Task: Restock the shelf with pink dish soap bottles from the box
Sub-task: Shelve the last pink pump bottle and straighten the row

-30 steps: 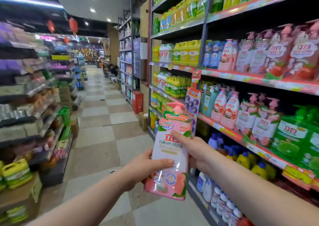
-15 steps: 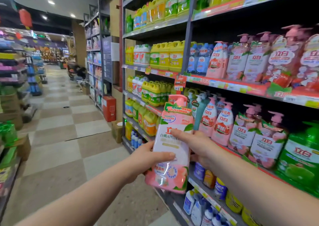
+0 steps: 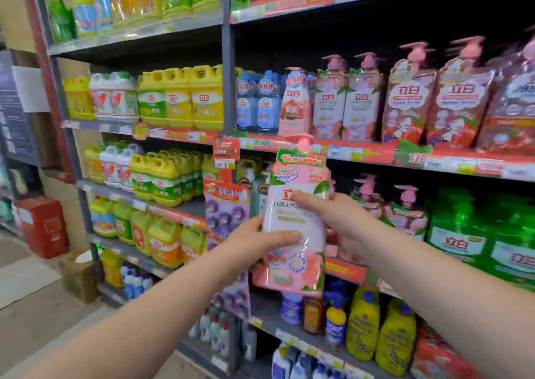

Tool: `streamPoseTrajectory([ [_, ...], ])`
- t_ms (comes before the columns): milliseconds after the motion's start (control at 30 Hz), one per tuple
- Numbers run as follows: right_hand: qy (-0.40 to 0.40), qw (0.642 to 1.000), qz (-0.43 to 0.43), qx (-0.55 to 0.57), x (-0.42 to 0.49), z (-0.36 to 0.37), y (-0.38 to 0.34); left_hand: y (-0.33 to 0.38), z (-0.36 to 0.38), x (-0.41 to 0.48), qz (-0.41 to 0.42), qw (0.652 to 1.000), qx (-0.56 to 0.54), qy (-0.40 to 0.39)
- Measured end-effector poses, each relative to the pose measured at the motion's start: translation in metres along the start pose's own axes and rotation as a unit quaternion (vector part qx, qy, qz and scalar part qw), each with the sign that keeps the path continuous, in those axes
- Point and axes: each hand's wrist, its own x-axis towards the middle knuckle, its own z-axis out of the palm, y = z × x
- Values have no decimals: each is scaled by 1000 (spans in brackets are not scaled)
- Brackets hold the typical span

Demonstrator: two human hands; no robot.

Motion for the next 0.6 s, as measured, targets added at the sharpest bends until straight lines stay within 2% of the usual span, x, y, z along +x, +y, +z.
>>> streamPoseTrajectory([
  [133,28,998,-19,-53,39,-22,-16,9,1,57,34,999,-6,-40],
  [300,26,991,-48,-122,99,-47,-44,26,1,133,90,995,7,-34],
  [600,74,973,-166,-145,207,-84,-104,81,-5,267,176,983,34,-49],
])
